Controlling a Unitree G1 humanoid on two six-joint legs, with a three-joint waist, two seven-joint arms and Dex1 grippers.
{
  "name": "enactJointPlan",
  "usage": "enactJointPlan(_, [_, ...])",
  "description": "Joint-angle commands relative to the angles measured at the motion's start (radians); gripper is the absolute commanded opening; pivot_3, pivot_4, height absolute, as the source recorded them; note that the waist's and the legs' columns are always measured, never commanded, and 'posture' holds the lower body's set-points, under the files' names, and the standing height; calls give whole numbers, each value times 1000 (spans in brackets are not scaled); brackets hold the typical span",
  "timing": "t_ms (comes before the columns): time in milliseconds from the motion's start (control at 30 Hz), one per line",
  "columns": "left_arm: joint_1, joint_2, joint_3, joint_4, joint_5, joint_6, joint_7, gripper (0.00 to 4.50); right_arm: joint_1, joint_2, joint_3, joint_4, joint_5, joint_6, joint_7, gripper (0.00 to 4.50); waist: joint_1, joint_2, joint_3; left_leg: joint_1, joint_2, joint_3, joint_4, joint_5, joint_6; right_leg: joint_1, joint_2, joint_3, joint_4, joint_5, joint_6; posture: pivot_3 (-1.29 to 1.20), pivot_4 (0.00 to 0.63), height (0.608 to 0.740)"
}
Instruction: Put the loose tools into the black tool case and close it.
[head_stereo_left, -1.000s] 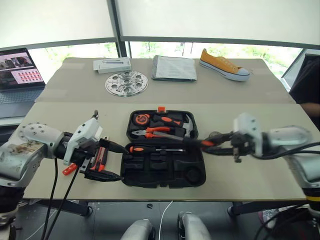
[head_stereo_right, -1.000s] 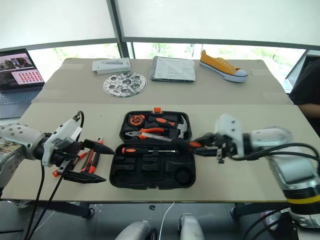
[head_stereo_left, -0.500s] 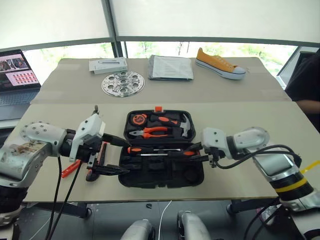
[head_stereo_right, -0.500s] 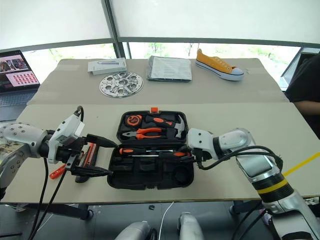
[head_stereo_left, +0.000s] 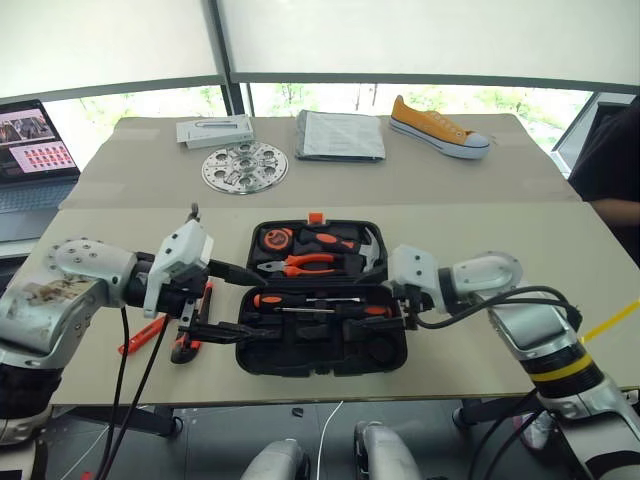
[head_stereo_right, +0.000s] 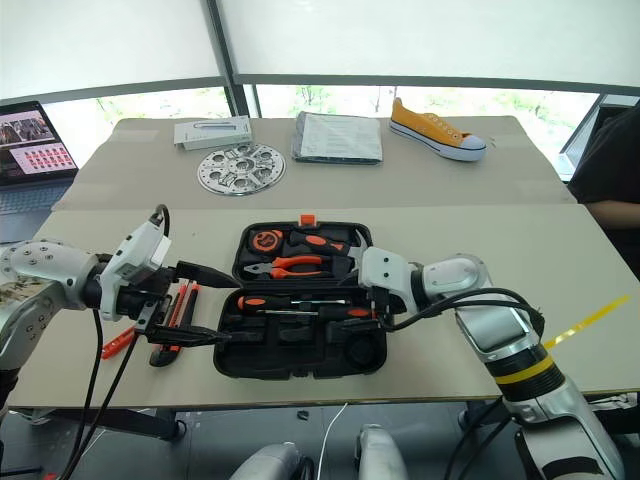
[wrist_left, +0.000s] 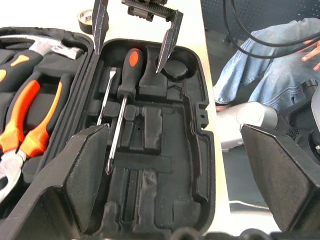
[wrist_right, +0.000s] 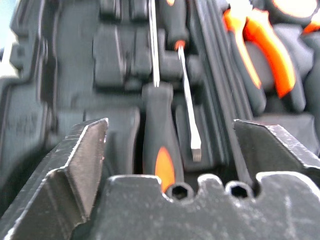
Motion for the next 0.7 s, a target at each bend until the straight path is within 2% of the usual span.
enactJointPlan(33, [-14,-2,4,0,6,-21,4,4500,-8,23,-6,-31,4,19,-27,2844,-2,0,0,0,0,0,0,0,0,0,0,0,0,0,0,0,150,737])
enactJointPlan(300, [-14,-5,0,2,15,-33,7,4500,-3,61,51,0,-36,13,-51,33,-5,0,0,0,0,0,0,0,0,0,1,-1,0,0,0,0,150,737])
enactJointPlan(533, [-1,0,7,2,28,-41,6,4500,38,25,173,14,-152,-6,-34,33,-6,0,-1,1,0,0,0,0,0,0,1,-2,0,0,0,0,150,737])
enactJointPlan(700, [11,-2,11,1,37,-49,7,4500,52,37,174,23,-183,-24,-57,33,-5,-4,-4,4,0,0,-1,0,0,4,2,-2,0,0,0,0,150,737])
